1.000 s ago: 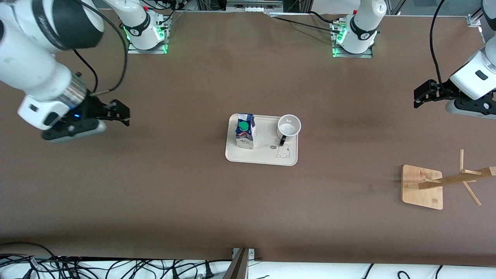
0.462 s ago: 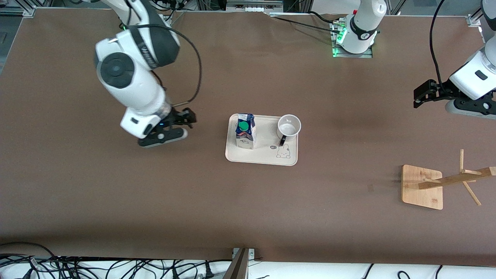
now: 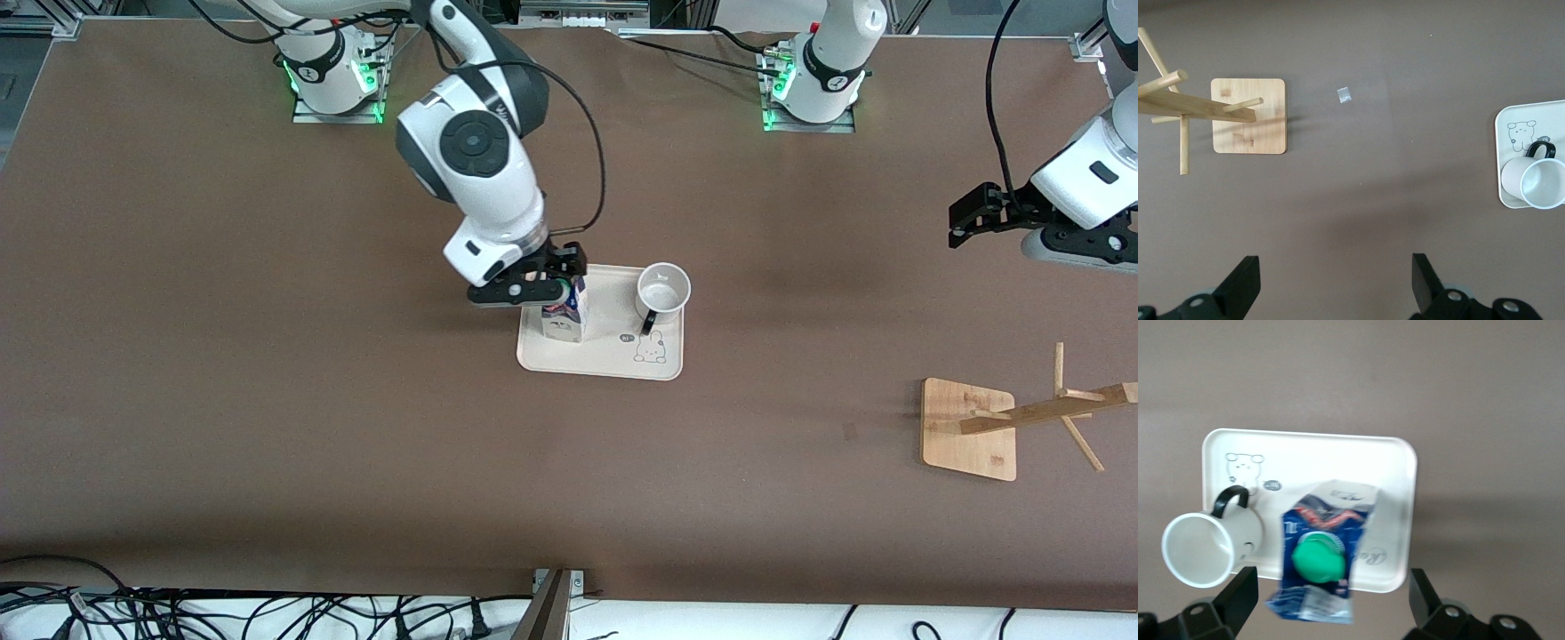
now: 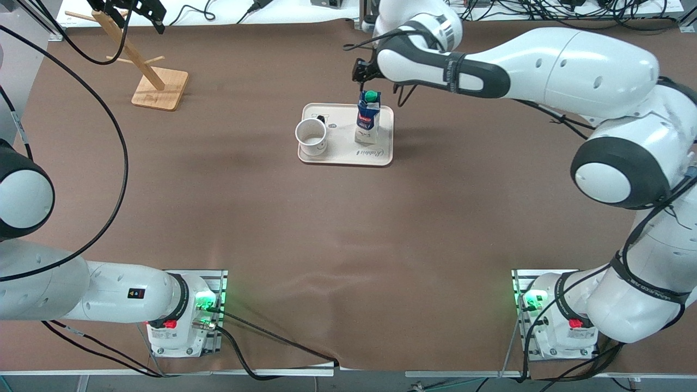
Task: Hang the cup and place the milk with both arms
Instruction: 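Lower the right gripper and grasp the milk carton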
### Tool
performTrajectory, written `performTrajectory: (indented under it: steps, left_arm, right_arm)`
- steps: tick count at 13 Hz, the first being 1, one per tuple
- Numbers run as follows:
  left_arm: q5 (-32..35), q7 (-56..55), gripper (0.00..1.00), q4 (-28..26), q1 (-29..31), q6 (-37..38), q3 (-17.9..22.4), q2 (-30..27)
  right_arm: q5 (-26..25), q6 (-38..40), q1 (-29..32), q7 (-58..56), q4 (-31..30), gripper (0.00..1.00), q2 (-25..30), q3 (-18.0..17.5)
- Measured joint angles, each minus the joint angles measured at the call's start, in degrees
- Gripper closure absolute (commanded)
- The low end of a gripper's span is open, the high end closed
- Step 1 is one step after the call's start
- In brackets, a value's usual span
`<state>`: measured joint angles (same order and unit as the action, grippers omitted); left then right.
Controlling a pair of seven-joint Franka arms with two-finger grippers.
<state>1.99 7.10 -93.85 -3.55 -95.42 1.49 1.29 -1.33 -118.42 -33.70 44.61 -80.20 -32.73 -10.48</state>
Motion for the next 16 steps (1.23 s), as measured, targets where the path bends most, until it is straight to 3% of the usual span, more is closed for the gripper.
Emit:
performTrajectory:
  steps: [9, 10, 13, 14, 16]
  left_arm:
    - [0.00, 0.00, 0.00, 0.00, 0.00, 0.00, 0.00, 0.00]
    - [0.00, 0.00, 0.00, 0.00, 0.00, 0.00, 0.00, 0.00]
    - [0.00, 0.00, 0.00, 0.00, 0.00, 0.00, 0.00, 0.00]
    - [0.00, 0.00, 0.00, 0.00, 0.00, 0.00, 0.00, 0.00]
    - [0.00, 0.00, 0.00, 0.00, 0.00, 0.00, 0.00, 0.00]
  right_arm:
    - [-0.04, 0.61, -1.76, 5.74, 1.25, 0.00, -2.88, 0.11]
    - [-0.13, 0.59, -2.18, 6.46, 0.71, 0.06, -3.39, 0.10]
    - [-0.32, 0.43, -2.56, 7.05, -0.15, 0.57, -4.85, 0.28]
    - [-0.33, 0.41, -2.48, 7.03, -0.14, 0.64, -4.92, 0.57]
    - [-0.33, 0.40, -1.57, 6.84, 0.29, 0.64, -4.66, 0.97]
